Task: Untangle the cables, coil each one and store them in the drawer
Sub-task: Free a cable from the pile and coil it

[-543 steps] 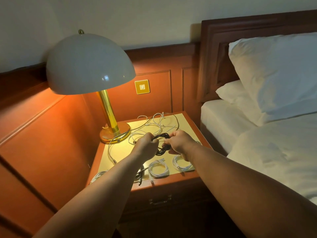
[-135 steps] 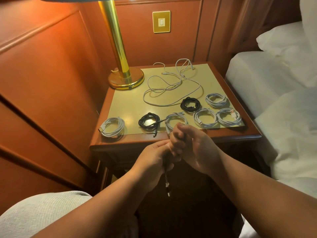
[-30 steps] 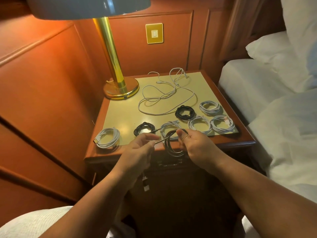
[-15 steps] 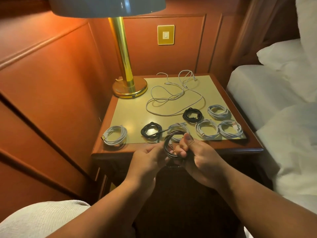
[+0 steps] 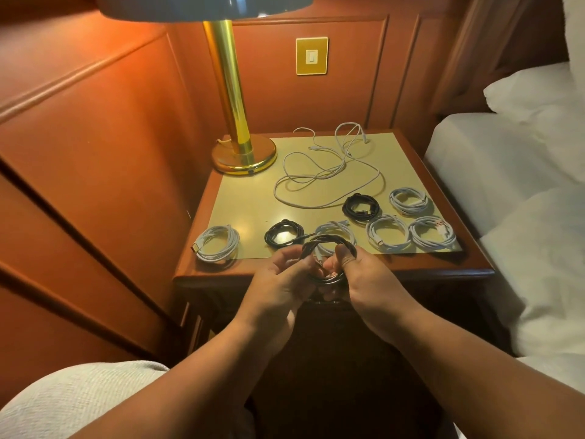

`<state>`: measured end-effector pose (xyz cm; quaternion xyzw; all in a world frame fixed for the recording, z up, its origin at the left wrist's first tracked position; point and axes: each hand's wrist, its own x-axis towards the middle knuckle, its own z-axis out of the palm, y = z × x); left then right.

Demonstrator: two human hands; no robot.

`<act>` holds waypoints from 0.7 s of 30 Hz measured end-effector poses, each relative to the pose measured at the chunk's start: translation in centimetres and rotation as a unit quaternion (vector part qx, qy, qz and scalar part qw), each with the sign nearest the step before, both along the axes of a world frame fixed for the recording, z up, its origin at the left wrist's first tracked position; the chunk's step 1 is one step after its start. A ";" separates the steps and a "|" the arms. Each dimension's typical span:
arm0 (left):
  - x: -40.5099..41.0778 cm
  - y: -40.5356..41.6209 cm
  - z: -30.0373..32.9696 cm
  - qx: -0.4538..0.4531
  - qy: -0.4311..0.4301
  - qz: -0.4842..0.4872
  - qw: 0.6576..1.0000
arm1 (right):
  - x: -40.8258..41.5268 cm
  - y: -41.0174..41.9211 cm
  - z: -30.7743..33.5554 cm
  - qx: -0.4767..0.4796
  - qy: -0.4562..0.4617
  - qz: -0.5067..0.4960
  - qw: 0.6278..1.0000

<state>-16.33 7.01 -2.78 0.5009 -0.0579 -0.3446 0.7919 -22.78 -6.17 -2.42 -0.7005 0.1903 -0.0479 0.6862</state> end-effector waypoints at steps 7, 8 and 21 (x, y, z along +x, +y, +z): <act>0.2 0.2 -0.1 -0.046 0.037 -0.086 0.994 | -0.1 -0.4 0.0 -0.059 0.018 0.007 0.998; 0.2 0.1 -0.1 -0.030 0.022 -0.090 0.995 | -0.1 -0.4 -0.1 -0.065 0.019 0.012 0.998; -0.3 -0.3 0.8 0.200 -0.163 -0.117 0.959 | -0.6 -1.0 -1.1 -0.256 -0.053 0.026 0.965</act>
